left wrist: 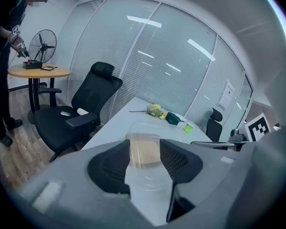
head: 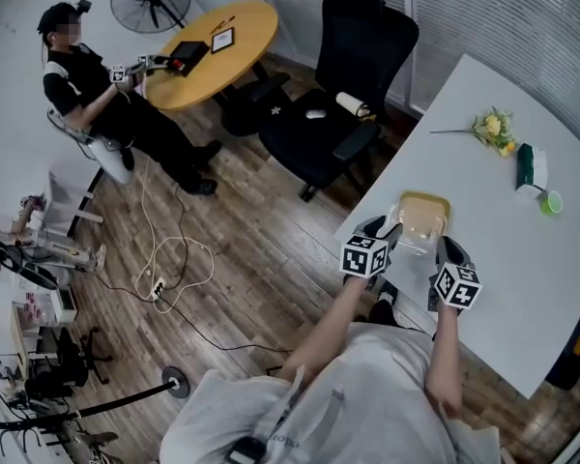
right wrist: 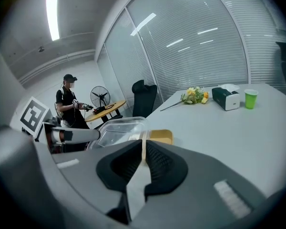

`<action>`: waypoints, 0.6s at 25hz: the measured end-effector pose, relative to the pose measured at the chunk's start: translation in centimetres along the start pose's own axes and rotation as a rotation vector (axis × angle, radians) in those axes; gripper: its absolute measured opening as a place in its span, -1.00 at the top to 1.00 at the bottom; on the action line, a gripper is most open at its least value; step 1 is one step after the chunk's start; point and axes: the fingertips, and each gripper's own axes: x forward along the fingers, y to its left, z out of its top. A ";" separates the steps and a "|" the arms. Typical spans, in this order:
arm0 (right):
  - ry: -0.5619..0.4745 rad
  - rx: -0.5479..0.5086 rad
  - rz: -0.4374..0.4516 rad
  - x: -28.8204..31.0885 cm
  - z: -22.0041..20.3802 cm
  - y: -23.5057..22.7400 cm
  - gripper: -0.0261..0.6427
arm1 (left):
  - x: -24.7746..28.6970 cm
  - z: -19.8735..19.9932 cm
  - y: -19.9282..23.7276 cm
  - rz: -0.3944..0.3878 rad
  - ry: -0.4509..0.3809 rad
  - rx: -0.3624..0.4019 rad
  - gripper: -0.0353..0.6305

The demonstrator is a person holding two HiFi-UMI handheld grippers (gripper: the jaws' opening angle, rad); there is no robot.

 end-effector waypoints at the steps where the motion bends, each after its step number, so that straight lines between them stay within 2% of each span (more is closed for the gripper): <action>1: -0.005 0.005 -0.003 -0.5 -0.1 0.2 0.85 | -0.4 -0.2 -0.2 0.002 0.001 0.006 0.31; 9: -0.057 0.017 -0.057 -4.2 -0.4 1.7 0.85 | -3.6 0.3 -2.7 0.003 -0.049 0.074 0.31; 15: -0.078 0.025 -0.071 -6.8 -1.1 2.3 0.85 | -5.3 -0.4 -4.0 0.002 -0.058 0.064 0.34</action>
